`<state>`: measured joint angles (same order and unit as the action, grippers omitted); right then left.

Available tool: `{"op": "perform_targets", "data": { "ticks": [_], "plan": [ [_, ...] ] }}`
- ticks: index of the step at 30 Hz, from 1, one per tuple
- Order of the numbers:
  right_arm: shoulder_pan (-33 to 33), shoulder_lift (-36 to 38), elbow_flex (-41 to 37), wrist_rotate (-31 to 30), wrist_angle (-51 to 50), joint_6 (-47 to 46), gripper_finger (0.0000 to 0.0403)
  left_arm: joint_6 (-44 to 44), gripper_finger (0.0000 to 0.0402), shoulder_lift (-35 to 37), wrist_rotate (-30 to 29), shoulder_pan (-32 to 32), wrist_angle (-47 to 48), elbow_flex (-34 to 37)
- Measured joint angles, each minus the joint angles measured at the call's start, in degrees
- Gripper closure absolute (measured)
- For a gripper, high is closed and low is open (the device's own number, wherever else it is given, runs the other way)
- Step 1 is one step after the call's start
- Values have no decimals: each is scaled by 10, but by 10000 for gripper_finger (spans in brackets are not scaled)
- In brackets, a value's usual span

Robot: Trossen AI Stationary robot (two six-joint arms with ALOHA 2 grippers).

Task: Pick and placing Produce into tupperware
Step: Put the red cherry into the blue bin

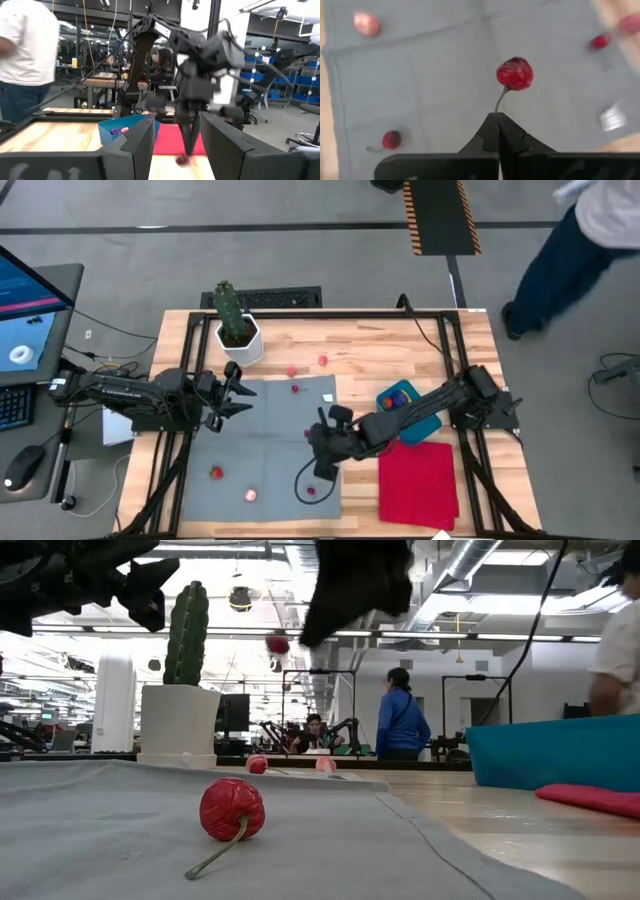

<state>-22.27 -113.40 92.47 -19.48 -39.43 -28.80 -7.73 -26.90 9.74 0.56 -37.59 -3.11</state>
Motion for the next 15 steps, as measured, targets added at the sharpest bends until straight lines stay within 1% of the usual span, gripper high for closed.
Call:
{"op": "perform_targets", "data": {
  "ticks": [8,13,15],
  "plan": [
    [11,132,-35,-53,11,61,392,-3,253,14,0,0,10,0],
    [9,224,-97,-73,23,66,392,-4,254,21,0,0,9,0],
    [9,259,-129,-82,50,66,392,-11,254,26,0,0,10,0]
  ]
}}
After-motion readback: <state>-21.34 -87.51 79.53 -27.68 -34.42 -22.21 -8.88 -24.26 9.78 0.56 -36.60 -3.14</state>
